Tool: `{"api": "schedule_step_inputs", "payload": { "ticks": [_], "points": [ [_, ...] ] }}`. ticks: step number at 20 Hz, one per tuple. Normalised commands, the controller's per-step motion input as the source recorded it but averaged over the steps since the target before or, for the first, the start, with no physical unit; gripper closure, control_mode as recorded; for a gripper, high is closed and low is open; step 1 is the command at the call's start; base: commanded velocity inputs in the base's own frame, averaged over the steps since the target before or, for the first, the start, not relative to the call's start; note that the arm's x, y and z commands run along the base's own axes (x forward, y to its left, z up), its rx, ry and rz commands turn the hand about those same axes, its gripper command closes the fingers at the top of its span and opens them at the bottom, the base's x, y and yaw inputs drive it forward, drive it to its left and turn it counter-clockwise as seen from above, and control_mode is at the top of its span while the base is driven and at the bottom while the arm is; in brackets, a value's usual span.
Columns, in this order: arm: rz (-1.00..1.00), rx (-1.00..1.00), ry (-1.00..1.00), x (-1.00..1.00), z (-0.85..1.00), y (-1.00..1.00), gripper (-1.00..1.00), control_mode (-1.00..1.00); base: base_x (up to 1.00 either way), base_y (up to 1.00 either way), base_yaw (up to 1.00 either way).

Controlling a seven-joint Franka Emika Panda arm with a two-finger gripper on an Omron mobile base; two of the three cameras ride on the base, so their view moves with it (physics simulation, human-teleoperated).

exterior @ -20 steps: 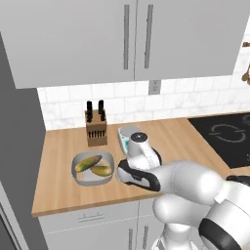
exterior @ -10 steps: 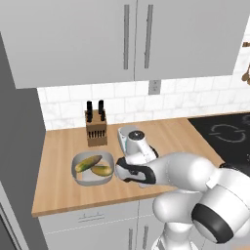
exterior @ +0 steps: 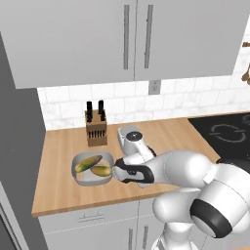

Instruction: Take the meat container that has the steak and place it on the second highest rack of the freezer. Then take the vegetable container that has the cucumbers and place it on the highest rack of the freezer.

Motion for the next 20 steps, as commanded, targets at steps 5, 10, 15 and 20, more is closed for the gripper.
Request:
{"api": "schedule_step_inputs", "payload": {
  "ticks": [5,10,15,20],
  "points": [
    [0.00,0.00,0.00,0.00,0.00,0.00,1.00,-1.00,0.00,0.00,0.00],
    [0.00,0.00,0.00,0.00,0.00,0.00,1.00,-1.00,0.00,0.00,0.00],
    [0.00,0.00,0.00,0.00,0.00,0.00,1.00,-1.00,0.00,0.00,0.00],
    [0.00,0.00,0.00,0.00,0.00,0.00,1.00,-1.00,0.00,0.00,0.00]
  ]
}}
